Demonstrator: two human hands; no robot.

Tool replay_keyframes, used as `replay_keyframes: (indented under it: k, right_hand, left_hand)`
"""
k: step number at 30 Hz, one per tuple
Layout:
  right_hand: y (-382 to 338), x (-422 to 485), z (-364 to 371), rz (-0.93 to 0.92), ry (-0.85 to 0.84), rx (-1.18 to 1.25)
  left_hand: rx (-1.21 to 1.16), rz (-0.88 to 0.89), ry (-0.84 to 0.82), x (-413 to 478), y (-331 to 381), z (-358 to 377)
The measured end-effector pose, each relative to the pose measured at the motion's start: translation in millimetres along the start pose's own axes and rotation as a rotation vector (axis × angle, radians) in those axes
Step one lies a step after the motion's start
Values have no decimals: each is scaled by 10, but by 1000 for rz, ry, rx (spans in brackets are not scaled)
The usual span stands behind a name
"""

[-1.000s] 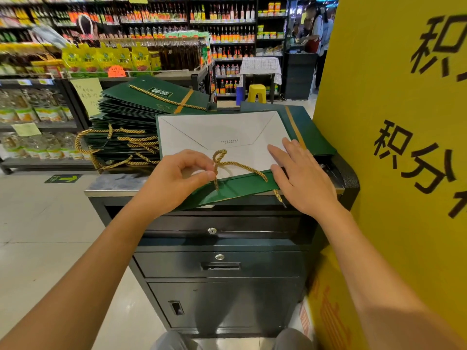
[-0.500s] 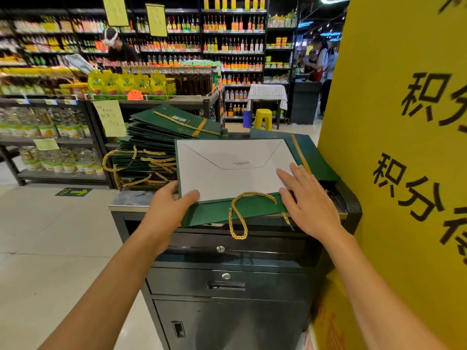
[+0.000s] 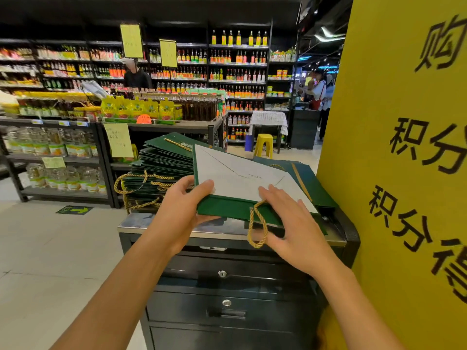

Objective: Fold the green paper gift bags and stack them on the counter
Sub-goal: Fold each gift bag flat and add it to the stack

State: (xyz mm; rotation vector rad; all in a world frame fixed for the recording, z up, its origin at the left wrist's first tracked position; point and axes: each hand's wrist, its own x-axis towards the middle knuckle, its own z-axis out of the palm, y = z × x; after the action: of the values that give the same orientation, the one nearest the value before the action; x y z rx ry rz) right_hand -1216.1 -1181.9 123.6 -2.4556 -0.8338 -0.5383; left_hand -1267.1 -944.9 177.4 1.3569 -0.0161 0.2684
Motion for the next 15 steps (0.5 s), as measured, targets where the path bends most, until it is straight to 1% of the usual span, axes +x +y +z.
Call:
replay_keyframes:
  k: [2, 4, 6, 8, 9, 11, 13, 14, 15]
  right_hand:
    - [-68, 54, -49, -1, 49, 28]
    - [-124, 103, -102, 20, 159, 145]
    - [-178, 129, -184, 68, 289, 334]
    - [-244, 145, -292, 130, 447, 436]
    - [-309, 145, -359, 195, 520, 498]
    - [-364, 158, -426, 351, 618, 701]
    - [-426, 170, -477, 497, 675, 857]
    - [-446, 183, -493, 508, 705, 998]
    - [-476, 193, -494, 489, 700, 1178]
  left_hand:
    - [-25, 11, -58, 1, 77, 66]
    - [-56, 6, -112, 5, 130, 102]
    - [-56, -2, -113, 12, 145, 100]
    - [-36, -47, -91, 30, 81, 74]
    - [-24, -79, -83, 31, 37, 63]
    - [3, -140, -75, 38, -82, 42]
    - [38, -190, -85, 38, -195, 48]
    - [71, -202, -97, 27, -240, 59]
    - [99, -211, -115, 15, -279, 80]
